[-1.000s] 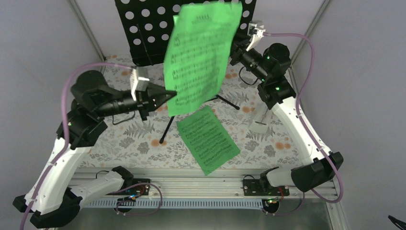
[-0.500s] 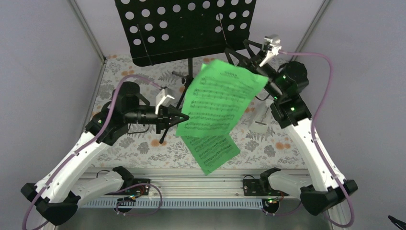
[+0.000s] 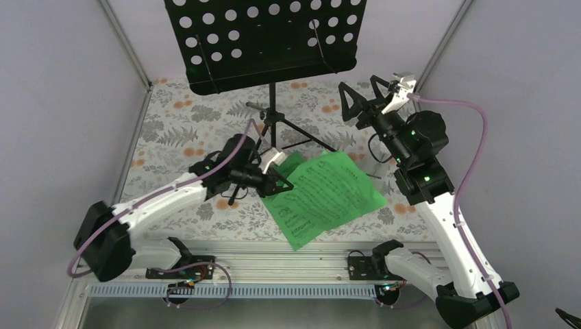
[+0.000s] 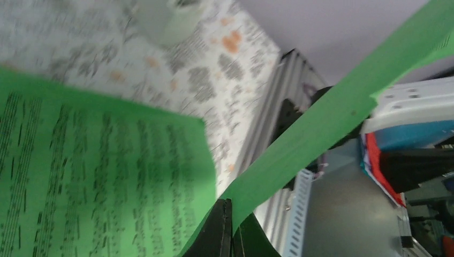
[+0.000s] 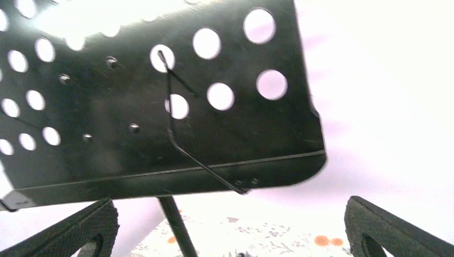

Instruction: Pack up the instrument practice props

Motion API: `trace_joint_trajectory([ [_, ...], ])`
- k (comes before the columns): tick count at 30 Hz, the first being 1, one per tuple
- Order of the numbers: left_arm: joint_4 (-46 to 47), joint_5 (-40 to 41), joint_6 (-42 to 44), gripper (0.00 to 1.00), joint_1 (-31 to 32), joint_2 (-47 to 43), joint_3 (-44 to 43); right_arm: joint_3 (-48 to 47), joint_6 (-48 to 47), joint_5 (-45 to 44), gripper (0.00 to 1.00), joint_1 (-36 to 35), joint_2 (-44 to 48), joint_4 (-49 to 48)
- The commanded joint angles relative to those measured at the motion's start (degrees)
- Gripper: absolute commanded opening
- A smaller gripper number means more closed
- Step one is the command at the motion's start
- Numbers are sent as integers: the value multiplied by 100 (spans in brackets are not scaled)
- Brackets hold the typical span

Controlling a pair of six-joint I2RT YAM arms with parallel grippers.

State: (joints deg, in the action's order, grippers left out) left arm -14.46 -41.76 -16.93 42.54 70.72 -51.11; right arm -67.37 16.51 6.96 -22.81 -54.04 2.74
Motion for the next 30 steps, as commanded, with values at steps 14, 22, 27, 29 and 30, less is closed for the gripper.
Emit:
trace_joint_trajectory([
  [14,646,1205,206,14,8,1540,536,1071,214,-555,100,25,474,256],
  [22,718,2088,211,65,-20,745,613,1227,334,-459,100,30,482,294],
  [27,955,2519,378,83,-401,-552,1016,1293,311,-402,100,30,540,318],
  [29,1203,2263,629,85,-744,-987,1221,1375,323,-334,100,31,567,258],
  [30,1470,2085,879,85,-1001,-1150,1331,1417,338,-286,100,24,578,230],
])
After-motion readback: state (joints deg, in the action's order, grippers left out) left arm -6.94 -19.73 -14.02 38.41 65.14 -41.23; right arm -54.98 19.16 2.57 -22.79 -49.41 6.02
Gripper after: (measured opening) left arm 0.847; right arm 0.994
